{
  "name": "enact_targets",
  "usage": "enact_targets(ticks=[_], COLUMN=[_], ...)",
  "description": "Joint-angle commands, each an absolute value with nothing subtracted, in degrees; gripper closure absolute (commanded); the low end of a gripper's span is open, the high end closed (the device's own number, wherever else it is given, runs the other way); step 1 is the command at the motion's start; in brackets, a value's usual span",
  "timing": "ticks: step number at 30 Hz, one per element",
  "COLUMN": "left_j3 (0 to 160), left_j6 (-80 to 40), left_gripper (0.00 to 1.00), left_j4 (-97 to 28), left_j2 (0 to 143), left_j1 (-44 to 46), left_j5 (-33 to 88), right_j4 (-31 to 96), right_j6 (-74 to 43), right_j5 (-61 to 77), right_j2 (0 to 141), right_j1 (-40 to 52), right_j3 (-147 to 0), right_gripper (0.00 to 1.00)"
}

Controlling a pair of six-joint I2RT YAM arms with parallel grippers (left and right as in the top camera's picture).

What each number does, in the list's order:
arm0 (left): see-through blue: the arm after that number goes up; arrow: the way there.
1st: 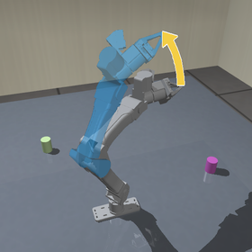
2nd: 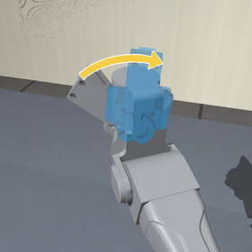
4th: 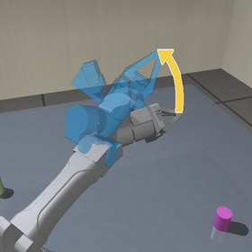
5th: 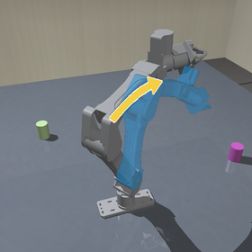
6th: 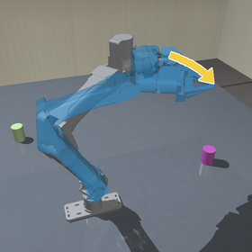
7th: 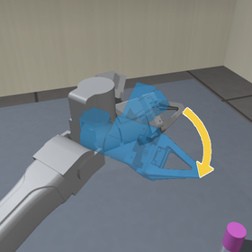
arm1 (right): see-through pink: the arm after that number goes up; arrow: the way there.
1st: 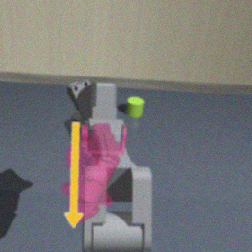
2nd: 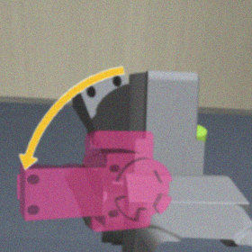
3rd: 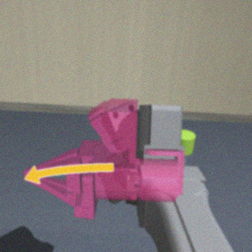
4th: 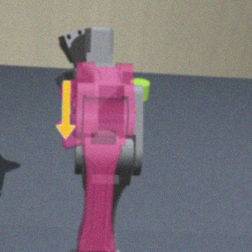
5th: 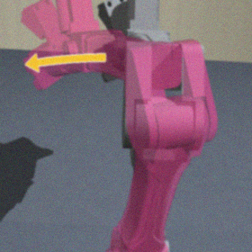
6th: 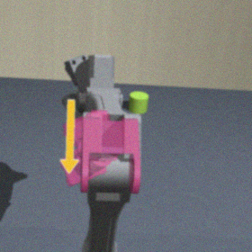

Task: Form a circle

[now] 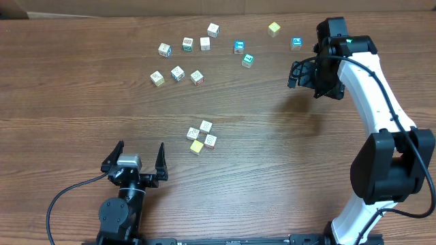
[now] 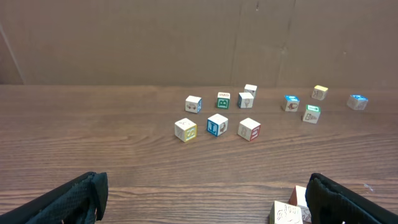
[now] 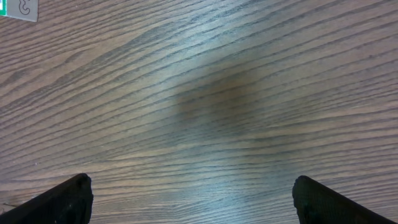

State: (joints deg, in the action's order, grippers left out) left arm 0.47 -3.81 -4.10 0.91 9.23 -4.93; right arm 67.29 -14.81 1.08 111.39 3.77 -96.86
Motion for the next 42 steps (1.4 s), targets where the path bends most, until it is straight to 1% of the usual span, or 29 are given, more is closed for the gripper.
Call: enact_targets(ticks=[1,13,24,31,42], left_j3=[0.27,0.27,0.27,0.27,0.27], left_j6=[-2.31,-2.31,-2.31,-2.31,-2.31], left_gripper=[0.00,0.00,0.00,0.00,0.00], left_j4=[-4.05,-4.05,-4.05,-4.05,-4.05], left_j2=[0.25,0.25,0.25,0.25,0.25], left_j1=[9.02,9.02,9.02,9.02,9.02], left_j5=[-4.69,-4.67,-4.67,-4.67,-4.67], right_j4=[67.13,67.18,64.47,59.44,43.92], right_j6=[-15.03,-14.81,-14.55,-14.57,-14.61], right_j5=[0.99,0.91,0.03,-0.40,-0.32], right_j2=[110.28,109.67,107.87,103.77,94.96], right_j1=[3.51,3.38,2.96,2.96,2.96], right_j3=[-97.47,-97.47,-96.33,-87.11,-65.30], right_gripper=[0.00,0.00,0.00,0.00,0.00])
